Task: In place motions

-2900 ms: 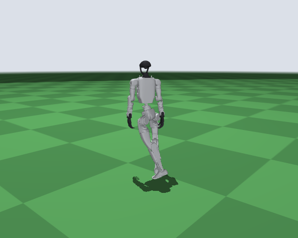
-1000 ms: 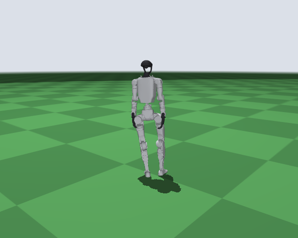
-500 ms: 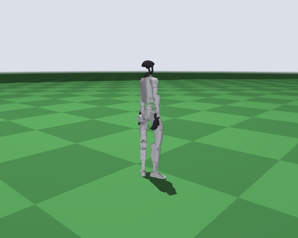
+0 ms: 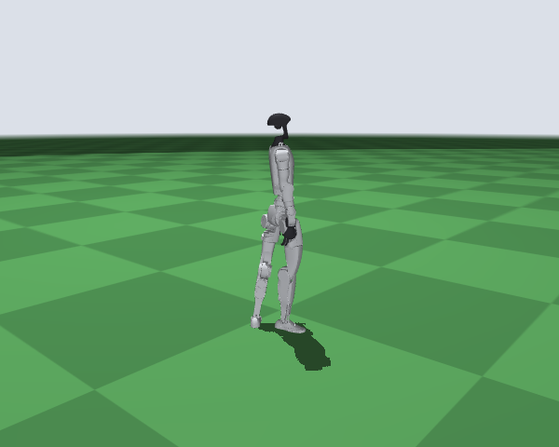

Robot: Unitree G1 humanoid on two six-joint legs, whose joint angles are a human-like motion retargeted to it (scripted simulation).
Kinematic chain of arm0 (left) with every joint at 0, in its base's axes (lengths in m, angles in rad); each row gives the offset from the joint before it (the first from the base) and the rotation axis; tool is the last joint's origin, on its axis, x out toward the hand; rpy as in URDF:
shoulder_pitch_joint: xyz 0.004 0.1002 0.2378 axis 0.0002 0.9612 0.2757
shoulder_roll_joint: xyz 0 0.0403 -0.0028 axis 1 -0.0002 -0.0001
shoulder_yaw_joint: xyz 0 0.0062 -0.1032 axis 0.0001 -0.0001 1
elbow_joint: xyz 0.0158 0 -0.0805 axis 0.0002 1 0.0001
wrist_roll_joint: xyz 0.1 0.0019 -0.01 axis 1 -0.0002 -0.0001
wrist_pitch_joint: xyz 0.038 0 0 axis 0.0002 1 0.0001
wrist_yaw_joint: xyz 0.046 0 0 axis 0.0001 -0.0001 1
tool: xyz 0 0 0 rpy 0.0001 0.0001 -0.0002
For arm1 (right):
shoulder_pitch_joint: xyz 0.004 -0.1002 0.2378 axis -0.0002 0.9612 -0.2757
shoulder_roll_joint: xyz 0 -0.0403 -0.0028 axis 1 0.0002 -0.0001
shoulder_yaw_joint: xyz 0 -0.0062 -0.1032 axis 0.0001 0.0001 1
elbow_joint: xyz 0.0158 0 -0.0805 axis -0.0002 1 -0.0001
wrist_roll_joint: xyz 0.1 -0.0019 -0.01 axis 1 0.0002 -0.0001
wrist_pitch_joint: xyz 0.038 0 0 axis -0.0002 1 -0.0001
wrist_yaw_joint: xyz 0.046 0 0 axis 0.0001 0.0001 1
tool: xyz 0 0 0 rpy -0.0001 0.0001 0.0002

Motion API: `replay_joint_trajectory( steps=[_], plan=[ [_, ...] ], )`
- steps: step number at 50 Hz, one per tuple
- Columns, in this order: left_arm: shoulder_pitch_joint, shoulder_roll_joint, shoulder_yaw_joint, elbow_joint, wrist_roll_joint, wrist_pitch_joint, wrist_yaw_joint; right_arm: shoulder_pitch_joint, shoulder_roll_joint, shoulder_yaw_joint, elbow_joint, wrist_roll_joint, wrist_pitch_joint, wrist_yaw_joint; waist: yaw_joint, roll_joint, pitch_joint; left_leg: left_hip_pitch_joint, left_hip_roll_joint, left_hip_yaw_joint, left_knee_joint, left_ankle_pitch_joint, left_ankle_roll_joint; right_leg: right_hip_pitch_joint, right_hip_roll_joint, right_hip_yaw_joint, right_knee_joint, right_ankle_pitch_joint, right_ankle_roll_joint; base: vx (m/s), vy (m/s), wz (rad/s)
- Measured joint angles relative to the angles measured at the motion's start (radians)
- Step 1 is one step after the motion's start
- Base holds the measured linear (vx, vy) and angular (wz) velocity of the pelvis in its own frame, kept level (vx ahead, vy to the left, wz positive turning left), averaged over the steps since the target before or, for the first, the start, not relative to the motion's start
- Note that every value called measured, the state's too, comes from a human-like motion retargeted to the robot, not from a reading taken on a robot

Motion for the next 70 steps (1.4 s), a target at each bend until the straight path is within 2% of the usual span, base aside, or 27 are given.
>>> replay_joint_trajectory(
  steps=[2, 4, 8, 9, 11, 13, 15, 18, 20, 25, 27, 28, 30, 32, 33, 34, 35, 38, 43, 50, 54, 70],
  plan=[
    [0.020, -0.001, 0.018, 0.011, -0.004, 0.004, 0.008, -0.006, 0.000, 0.006, 0.002, 0.018, -0.007, 0.001, -0.010, 0.000, 0.000, 0.016, 0.008, 0.014, 0.021, 0.015, 0.015, -0.006, -0.002, 0.040, 0.003, -0.005, -0.002, -0.11, 0.18, -0.96],
    [0.041, -0.003, 0.031, 0.007, -0.005, 0.005, 0.012, -0.009, -0.001, 0.012, 0.014, 0.040, -0.012, -0.003, -0.012, -0.018, -0.001, 0.028, 0.013, -0.016, 0.063, 0.034, 0.060, -0.004, -0.018, 0.075, 0.004, -0.005, -0.003, -0.12, 0.15, -0.97],
    [0.070, -0.006, 0.042, -0.022, -0.006, 0.004, 0.012, -0.011, -0.013, 0.013, 0.061, 0.062, -0.008, -0.007, 0.028, -0.104, -0.007, 0.004, 0.017, -0.181, 0.230, 0.037, 0.192, 0.011, -0.085, 0.129, 0.000, 0.008, -0.009, -0.12, 0.11, -1.11],
    [0.072, -0.008, 0.041, -0.030, -0.010, 0.003, 0.012, -0.011, -0.019, 0.011, 0.073, 0.059, -0.005, -0.006, 0.044, -0.123, -0.005, -0.024, 0.024, -0.248, 0.295, 0.021, 0.204, 0.013, -0.099, 0.146, 0.001, 0.012, -0.011, -0.12, 0.08, -1.12],
    [0.068, -0.015, 0.037, -0.045, -0.022, 0.002, 0.010, -0.010, -0.034, 0.004, 0.091, 0.049, 0.001, -0.005, 0.088, -0.152, 0.012, -0.112, 0.022, -0.436, 0.438, -0.020, 0.196, 0.018, -0.114, 0.186, 0.001, 0.022, -0.016, -0.13, 0.08, -1.35],
    [0.056, -0.027, 0.031, -0.057, -0.034, 0.000, 0.005, -0.007, -0.051, 0.000, 0.100, 0.038, 0.003, -0.008, 0.126, -0.167, 0.041, -0.191, -0.029, -0.637, 0.531, -0.048, 0.181, 0.029, -0.116, 0.220, -0.001, 0.032, -0.022, -0.22, 0.08, -1.23],
    [0.041, -0.039, 0.020, -0.074, -0.042, -0.001, -0.005, -0.006, -0.070, -0.006, 0.104, 0.030, 0.003, -0.012, 0.140, -0.171, 0.073, -0.225, -0.074, -0.747, 0.568, -0.069, 0.190, 0.042, -0.119, 0.236, -0.001, 0.039, -0.026, -0.22, 0.07, -0.75],
    [0.028, -0.051, -0.004, -0.105, -0.036, -0.010, -0.015, -0.001, -0.093, -0.014, 0.110, 0.026, 0.004, -0.023, 0.161, -0.176, 0.104, -0.251, -0.105, -0.778, 0.561, -0.100, 0.222, 0.047, -0.128, 0.269, 0.002, 0.047, -0.027, -0.16, 0.05, -0.71],
    [0.025, -0.055, -0.019, -0.124, -0.024, -0.017, -0.016, 0.001, -0.103, -0.019, 0.117, 0.023, 0.007, -0.030, 0.167, -0.169, 0.112, -0.277, -0.126, -0.806, 0.534, -0.113, 0.222, 0.043, -0.125, 0.288, 0.005, 0.051, -0.027, -0.08, 0.03, -0.63],
    [0.019, -0.051, -0.047, -0.132, 0.000, -0.027, -0.015, 0.006, -0.108, -0.033, 0.128, 0.032, 0.014, -0.042, 0.167, -0.126, 0.131, -0.317, -0.177, -0.894, 0.393, -0.128, 0.160, 0.043, -0.080, 0.320, 0.006, 0.055, -0.026, -0.03, -0.01, -0.53],
    [0.014, -0.047, -0.053, -0.118, 0.002, -0.025, -0.014, 0.012, -0.102, -0.040, 0.125, 0.038, 0.013, -0.040, 0.171, -0.108, 0.146, -0.306, -0.191, -0.925, 0.304, -0.103, 0.136, 0.058, -0.052, 0.333, 0.005, 0.053, -0.028, 0.06, -0.04, -0.56],
    [0.013, -0.046, -0.055, -0.109, 0.003, -0.023, -0.012, 0.016, -0.098, -0.042, 0.123, 0.041, 0.012, -0.037, 0.176, -0.098, 0.155, -0.293, -0.194, -0.935, 0.250, -0.069, 0.128, 0.068, -0.034, 0.341, 0.004, 0.052, -0.030, 0.13, -0.05, -0.76],
    [0.017, -0.045, -0.052, -0.094, 0.003, -0.020, -0.007, 0.024, -0.091, -0.040, 0.122, 0.042, 0.011, -0.030, 0.194, -0.093, 0.165, -0.273, -0.219, -0.963, 0.147, 0.086, 0.200, 0.088, -0.013, 0.373, 0.003, 0.050, -0.031, 0.19, -0.06, -0.78],
    [0.028, -0.044, -0.042, -0.082, 0.003, -0.019, -0.005, 0.029, -0.082, -0.035, 0.125, 0.034, 0.014, -0.023, 0.168, -0.080, 0.144, -0.242, -0.220, -0.966, 0.124, 0.047, 0.175, 0.085, -0.002, 0.374, 0.006, 0.046, -0.030, 0.24, -0.07, -0.24],
    [0.033, -0.042, -0.032, -0.075, 0.003, -0.019, -0.006, 0.030, -0.075, -0.031, 0.125, 0.027, 0.018, -0.022, 0.157, -0.072, 0.133, -0.240, -0.181, -0.898, 0.123, 0.044, 0.155, 0.079, 0.003, 0.379, 0.010, 0.046, -0.028, 0.20, -0.09, -0.24],
    [0.036, -0.041, -0.027, -0.068, 0.003, -0.018, -0.005, 0.033, -0.066, -0.029, 0.123, 0.027, 0.018, -0.025, 0.150, -0.070, 0.128, -0.233, -0.180, -0.902, 0.110, 0.051, 0.150, 0.078, 0.006, 0.383, 0.012, 0.046, -0.028, 0.16, -0.10, -0.33],
    [0.039, -0.041, -0.023, -0.062, 0.004, -0.018, -0.002, 0.037, -0.057, -0.028, 0.120, 0.030, 0.017, -0.030, 0.146, -0.070, 0.126, -0.225, -0.197, -0.941, 0.091, 0.063, 0.152, 0.079, 0.007, 0.388, 0.013, 0.047, -0.027, 0.13, -0.10, -0.26],
    [0.039, -0.030, -0.027, -0.052, 0.010, -0.017, 0.006, 0.041, -0.038, -0.021, 0.116, 0.061, 0.006, -0.019, 0.142, -0.083, 0.131, -0.193, -0.199, -0.927, 0.074, 0.057, 0.156, 0.097, 0.006, 0.395, 0.015, 0.047, -0.026, 0.16, -0.10, -0.27],
    [0.044, -0.023, -0.020, -0.043, 0.019, -0.011, 0.016, 0.050, -0.015, -0.003, 0.109, 0.037, 0.010, 0.010, 0.143, -0.097, 0.095, -0.179, -0.201, -0.906, 0.064, 0.042, 0.159, 0.092, 0.003, 0.409, 0.017, 0.054, -0.021, 0.19, -0.11, -0.20],
    [0.037, -0.028, -0.013, -0.059, 0.004, -0.014, 0.005, 0.035, -0.020, 0.022, 0.089, -0.007, 0.010, 0.015, 0.028, -0.089, 0.092, -0.186, -0.208, -0.995, 0.079, 0.037, 0.165, 0.097, -0.009, 0.317, 0.013, 0.075, -0.009, 0.08, -0.10, 0.58],
    [0.032, -0.026, -0.014, -0.072, 0.014, -0.015, -0.005, 0.025, -0.029, 0.015, 0.085, 0.009, 0.006, 0.013, 0.122, -0.105, 0.078, -0.180, -0.195, -0.897, 0.073, 0.022, 0.163, 0.084, 0.001, 0.414, 0.022, 0.067, -0.006, 0.02, -0.06, -1.08],
    [0.048, -0.019, -0.016, -0.074, 0.021, -0.018, -0.013, 0.025, -0.049, -0.014, 0.098, 0.058, 0.004, 0.005, 0.152, -0.113, 0.093, -0.217, -0.194, -0.921, 0.089, 0.031, 0.160, 0.077, 0.002, 0.389, 0.015, 0.085, -0.002, -0.05, -0.01, 0.06]
  ],
)
